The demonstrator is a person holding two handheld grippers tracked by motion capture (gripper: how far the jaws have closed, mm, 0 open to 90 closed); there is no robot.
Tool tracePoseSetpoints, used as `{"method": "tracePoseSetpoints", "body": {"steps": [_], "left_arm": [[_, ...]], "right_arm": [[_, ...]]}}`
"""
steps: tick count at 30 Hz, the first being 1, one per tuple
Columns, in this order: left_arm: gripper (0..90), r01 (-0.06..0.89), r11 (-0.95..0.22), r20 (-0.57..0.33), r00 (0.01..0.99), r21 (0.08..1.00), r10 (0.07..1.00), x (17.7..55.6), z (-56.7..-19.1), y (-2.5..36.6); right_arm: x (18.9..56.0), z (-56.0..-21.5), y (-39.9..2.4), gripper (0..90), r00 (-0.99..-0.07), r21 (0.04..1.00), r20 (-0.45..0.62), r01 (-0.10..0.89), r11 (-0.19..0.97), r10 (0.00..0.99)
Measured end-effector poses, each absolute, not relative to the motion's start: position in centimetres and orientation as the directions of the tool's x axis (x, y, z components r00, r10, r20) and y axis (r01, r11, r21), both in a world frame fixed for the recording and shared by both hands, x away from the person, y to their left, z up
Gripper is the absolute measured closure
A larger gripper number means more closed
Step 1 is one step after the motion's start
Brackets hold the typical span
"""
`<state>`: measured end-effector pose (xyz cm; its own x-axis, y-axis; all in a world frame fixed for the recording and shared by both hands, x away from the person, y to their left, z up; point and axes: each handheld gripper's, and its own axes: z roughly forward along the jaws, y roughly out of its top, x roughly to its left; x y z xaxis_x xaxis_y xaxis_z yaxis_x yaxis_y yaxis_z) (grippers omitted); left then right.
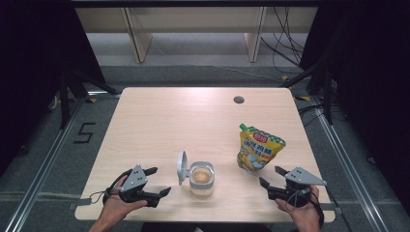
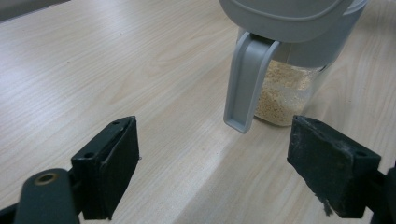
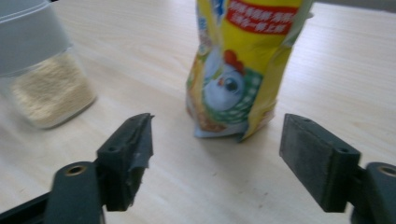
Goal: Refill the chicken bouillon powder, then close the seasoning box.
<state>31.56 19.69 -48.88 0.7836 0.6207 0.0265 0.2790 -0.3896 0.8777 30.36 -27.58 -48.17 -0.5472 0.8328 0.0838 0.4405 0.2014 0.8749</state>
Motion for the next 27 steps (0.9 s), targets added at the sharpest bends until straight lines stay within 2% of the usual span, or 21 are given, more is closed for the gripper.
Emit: {"method": "tracePoseSetpoints", "body": {"steps": [1, 6, 9, 13, 21, 22, 24, 25, 26, 27], "left_arm": [[16.3, 0.302, -0.363, -0.004, 0.773, 0.881, 0.634, 31.4, -49.0, 19.5], [16.3, 0.284, -0.384, 0.014, 0.788, 0.879, 0.615, 31.5, -48.9, 19.5], [16.2, 0.304, -0.379, 0.003, 0.776, 0.874, 0.631, 31.4, -49.1, 19.4], [16.3, 0.283, -0.391, 0.026, 0.780, 0.876, 0.625, 31.5, -49.0, 19.5], [16.5, 0.298, -0.374, 0.007, 0.774, 0.878, 0.633, 31.5, -49.1, 19.4], [18.4, 0.301, -0.376, 0.007, 0.773, 0.877, 0.634, 31.4, -49.1, 19.4], [20.6, 0.291, -0.380, 0.010, 0.783, 0.878, 0.622, 31.4, -49.0, 19.3], [29.3, 0.290, -0.381, 0.011, 0.783, 0.878, 0.622, 31.3, -48.9, 19.4], [29.3, 0.302, -0.370, -0.001, 0.776, 0.879, 0.631, 31.2, -48.9, 19.4], [34.2, 0.291, -0.370, 0.002, 0.784, 0.882, 0.621, 31.2, -48.8, 19.4]], "right_arm": [[30.3, -48.1, -27.7, 25.7, -0.566, 0.874, 0.067, 0.431, 0.226, 0.822], [29.5, -48.4, -27.4, 24.0, -0.594, 0.860, 0.062, 0.440, 0.259, 0.802], [29.0, -48.4, -27.2, 23.7, -0.585, 0.845, 0.087, 0.472, 0.252, 0.806], [28.9, -48.6, -27.2, 22.4, -0.601, 0.839, 0.061, 0.464, 0.286, 0.797], [28.2, -48.7, -27.2, 22.3, -0.602, 0.822, 0.055, 0.480, 0.305, 0.797], [27.9, -48.7, -27.0, 22.3, -0.587, 0.812, 0.071, 0.503, 0.295, 0.806], [28.1, -48.8, -27.1, 22.4, -0.603, 0.810, 0.047, 0.489, 0.323, 0.796], [28.1, -48.9, -27.1, 22.5, -0.607, 0.809, 0.053, 0.491, 0.322, 0.793], [28.1, -48.9, -27.1, 22.6, -0.607, 0.810, 0.044, 0.487, 0.328, 0.793], [27.8, -48.9, -27.0, 22.6, -0.583, 0.803, 0.064, 0.512, 0.305, 0.810]]}}
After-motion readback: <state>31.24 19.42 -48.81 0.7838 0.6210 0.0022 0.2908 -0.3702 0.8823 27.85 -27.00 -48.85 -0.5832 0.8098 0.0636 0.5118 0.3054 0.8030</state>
